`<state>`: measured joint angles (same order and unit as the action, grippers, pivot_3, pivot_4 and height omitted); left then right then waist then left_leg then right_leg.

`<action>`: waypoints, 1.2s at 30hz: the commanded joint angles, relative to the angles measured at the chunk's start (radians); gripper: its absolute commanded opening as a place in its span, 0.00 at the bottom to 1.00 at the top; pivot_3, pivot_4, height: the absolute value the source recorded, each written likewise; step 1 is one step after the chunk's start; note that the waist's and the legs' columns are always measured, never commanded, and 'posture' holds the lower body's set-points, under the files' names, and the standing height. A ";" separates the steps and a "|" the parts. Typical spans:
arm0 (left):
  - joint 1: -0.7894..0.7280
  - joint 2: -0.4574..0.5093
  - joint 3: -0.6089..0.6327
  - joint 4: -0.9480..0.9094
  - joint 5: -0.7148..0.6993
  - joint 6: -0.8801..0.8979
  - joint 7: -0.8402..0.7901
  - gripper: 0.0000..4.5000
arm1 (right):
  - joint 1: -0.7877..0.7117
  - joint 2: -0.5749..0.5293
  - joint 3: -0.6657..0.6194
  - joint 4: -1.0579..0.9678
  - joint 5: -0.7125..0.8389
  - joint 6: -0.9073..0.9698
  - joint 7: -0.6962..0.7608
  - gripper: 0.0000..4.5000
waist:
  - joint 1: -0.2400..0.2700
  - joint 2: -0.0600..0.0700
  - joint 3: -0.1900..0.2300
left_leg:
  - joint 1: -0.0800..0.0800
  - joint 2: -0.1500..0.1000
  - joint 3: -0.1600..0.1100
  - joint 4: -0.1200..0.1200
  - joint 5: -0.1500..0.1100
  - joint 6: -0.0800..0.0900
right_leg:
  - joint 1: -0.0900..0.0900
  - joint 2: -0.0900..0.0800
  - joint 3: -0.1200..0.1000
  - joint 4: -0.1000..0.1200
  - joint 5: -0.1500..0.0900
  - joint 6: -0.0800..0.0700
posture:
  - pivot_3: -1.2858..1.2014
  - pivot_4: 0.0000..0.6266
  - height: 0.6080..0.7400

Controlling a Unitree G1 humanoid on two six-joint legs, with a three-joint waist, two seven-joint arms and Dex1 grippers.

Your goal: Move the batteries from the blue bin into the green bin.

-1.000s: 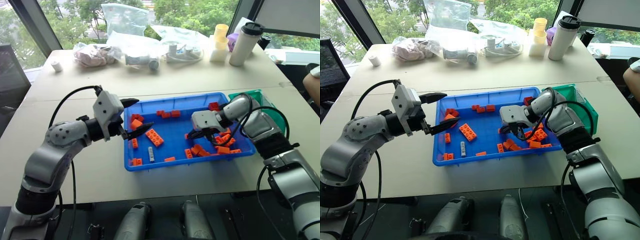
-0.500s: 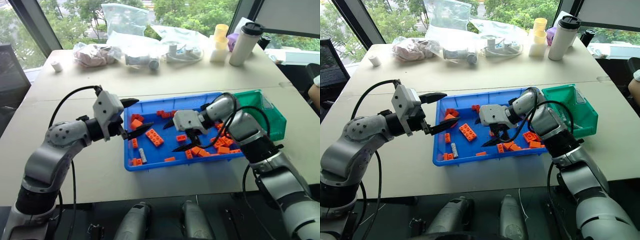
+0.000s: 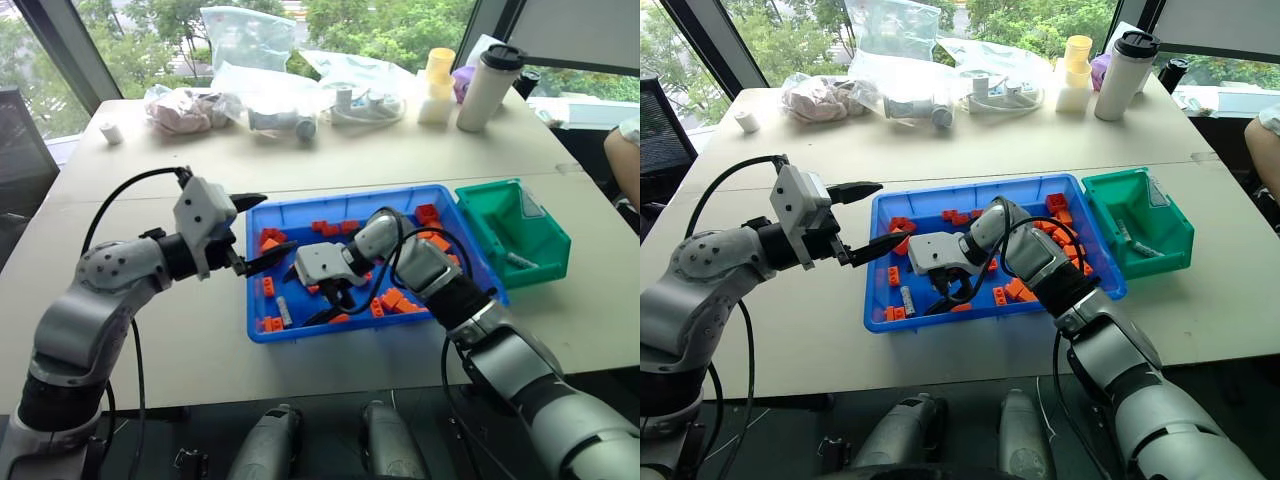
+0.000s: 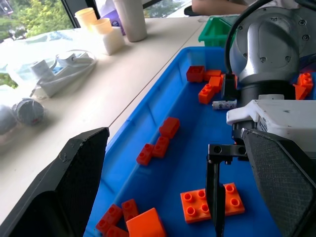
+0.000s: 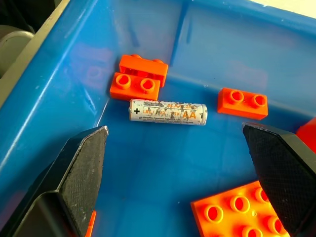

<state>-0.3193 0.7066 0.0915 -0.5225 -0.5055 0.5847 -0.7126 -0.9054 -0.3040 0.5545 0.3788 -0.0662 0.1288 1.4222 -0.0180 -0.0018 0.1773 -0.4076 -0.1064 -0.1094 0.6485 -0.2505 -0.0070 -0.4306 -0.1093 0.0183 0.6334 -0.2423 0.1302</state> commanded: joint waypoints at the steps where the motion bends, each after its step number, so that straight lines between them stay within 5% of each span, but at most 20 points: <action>1: 0.005 0.013 0.037 -0.054 -0.014 0.007 0.015 1.00 | -0.026 0.035 0.013 -0.003 0.001 0.016 0.010 0.99 | 0.001 0.000 0.000 | 0.000 0.000 0.000 0.000 0.000 0.000 | 0.000 0.000 0.000 0.000 0.000 0.000 | 0.52 0.24 1.00; 19: 0.019 0.013 0.046 -0.090 -0.021 0.038 0.045 1.00 | -0.024 0.091 0.036 0.087 -0.070 0.013 -0.049 0.99 | -0.001 0.000 0.000 | 0.000 0.000 -0.001 0.000 0.000 -0.001 | 0.000 0.001 0.000 0.001 0.000 0.000 | 0.52 0.24 1.00; 22: 0.018 0.011 0.042 -0.089 -0.020 0.036 0.045 1.00 | -0.020 0.088 0.034 0.084 -0.074 0.019 -0.055 0.80 | -0.001 0.000 0.000 | 0.000 0.000 -0.001 0.000 0.000 -0.001 | 0.000 0.001 0.000 0.001 0.000 0.000 | 0.52 0.24 1.00; 25: 0.013 0.009 0.038 -0.085 -0.019 0.034 0.044 1.00 | -0.022 0.088 0.027 0.082 -0.068 0.032 -0.055 0.49 | -0.001 0.000 0.000 | 0.000 0.000 0.000 0.000 0.000 -0.001 | 0.000 0.001 0.000 0.001 0.000 0.000 | 0.52 0.24 1.00; 31: 0.006 0.004 0.031 -0.077 -0.018 0.031 0.043 1.00 | -0.036 0.073 -0.004 0.073 -0.064 0.060 -0.081 0.48 | -0.001 0.000 0.000 | 0.000 0.000 -0.001 0.000 0.000 -0.001 | 0.000 0.001 0.000 0.001 0.000 0.000 | 0.52 0.24 1.00; 36: 0.007 -0.003 0.031 -0.081 -0.021 0.030 0.045 1.00 | -0.035 -0.091 -0.165 -0.111 -0.004 0.125 -0.108 0.48 | 0.009 0.000 0.000 | -0.001 -0.001 -0.001 0.001 0.000 0.000 | 0.000 0.000 0.000 0.000 0.000 0.000 | 0.52 0.24 1.00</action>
<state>-0.3064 0.7054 0.1046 -0.5733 -0.5149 0.6270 -0.6721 -0.9190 -0.3618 0.4723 0.3682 -0.1132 0.2344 1.3207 -0.0088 -0.0019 0.1774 -0.4083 -0.1077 -0.1106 0.6491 -0.2503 -0.0075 -0.4303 -0.1097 0.0183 0.6337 -0.2423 0.1301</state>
